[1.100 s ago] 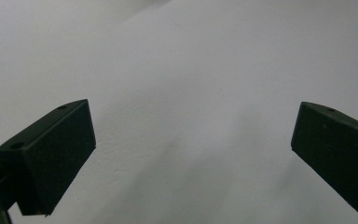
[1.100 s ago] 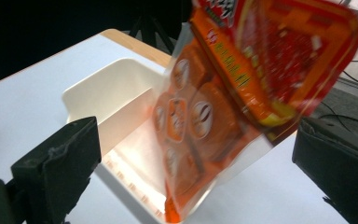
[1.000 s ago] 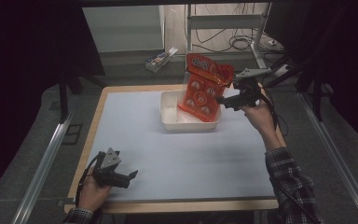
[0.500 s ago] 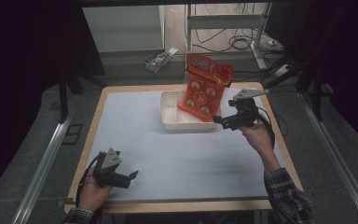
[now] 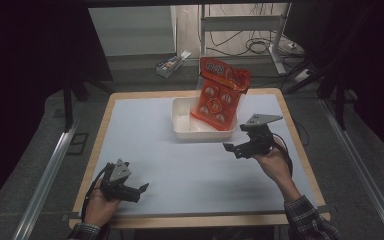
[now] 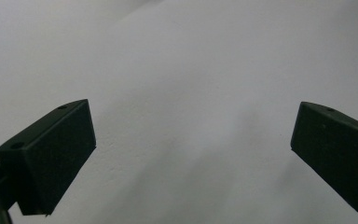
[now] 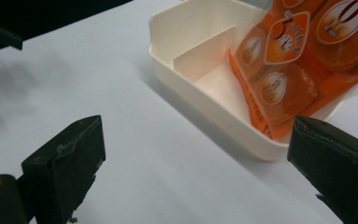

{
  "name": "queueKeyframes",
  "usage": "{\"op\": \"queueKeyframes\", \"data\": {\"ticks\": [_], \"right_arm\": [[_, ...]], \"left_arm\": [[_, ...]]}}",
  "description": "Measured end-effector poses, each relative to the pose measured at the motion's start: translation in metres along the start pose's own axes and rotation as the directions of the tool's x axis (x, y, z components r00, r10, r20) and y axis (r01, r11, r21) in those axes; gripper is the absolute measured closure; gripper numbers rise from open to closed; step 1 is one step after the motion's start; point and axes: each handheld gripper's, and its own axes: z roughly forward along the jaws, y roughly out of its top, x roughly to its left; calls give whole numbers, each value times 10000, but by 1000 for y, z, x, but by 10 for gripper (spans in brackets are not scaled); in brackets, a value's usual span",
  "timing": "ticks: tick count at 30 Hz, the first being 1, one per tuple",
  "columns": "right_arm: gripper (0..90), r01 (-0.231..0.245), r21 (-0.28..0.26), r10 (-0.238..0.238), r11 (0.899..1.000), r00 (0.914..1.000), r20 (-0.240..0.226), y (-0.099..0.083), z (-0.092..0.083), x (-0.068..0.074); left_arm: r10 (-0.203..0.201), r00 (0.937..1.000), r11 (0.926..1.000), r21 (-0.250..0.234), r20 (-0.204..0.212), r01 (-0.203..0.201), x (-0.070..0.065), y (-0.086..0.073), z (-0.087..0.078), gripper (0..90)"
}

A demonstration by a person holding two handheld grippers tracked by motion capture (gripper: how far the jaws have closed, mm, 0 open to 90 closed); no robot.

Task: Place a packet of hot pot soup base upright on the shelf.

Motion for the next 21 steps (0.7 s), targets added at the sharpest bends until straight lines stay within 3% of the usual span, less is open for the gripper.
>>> {"op": "queueKeyframes", "data": {"ticks": [11, 21], "right_arm": [[25, 117, 356, -117, 9993, 9999, -9, -39, -4, 17], [24, 78, 612, -100, 9981, 9993, 352, -72, -10, 29]], "left_arm": [[-81, 9999, 10000, -45, 75, 81, 0, 0, -1, 0], [-112, 9999, 9999, -63, 97, 112, 0, 0, -1, 0]]}}
